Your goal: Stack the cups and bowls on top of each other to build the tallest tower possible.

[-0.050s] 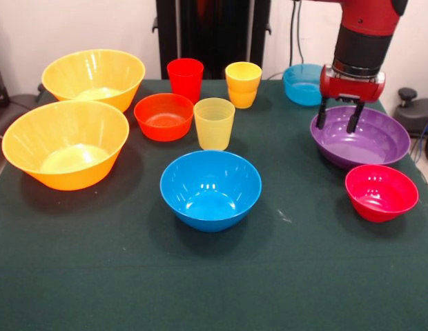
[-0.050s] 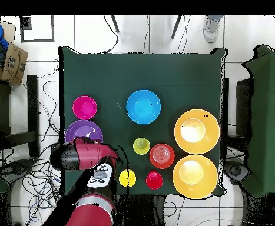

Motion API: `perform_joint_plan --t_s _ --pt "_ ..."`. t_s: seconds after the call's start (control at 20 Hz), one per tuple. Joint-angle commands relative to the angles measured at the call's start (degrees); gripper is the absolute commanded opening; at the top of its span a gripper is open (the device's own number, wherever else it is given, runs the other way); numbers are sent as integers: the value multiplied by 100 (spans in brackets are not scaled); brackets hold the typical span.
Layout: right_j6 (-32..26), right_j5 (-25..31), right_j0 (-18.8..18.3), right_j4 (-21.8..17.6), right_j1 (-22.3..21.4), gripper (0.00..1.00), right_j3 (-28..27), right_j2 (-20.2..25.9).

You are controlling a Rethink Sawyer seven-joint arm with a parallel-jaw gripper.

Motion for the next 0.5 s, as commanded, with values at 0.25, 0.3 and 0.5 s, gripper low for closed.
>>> perform_joint_plan --t_s 0.25,0.3,0.5 --pt "720 438 25 91 99 100 -391 241" --pt "703 431 1 78 101 100 -380 251" --pt "662 390 -49 26 95 100 -311 267"
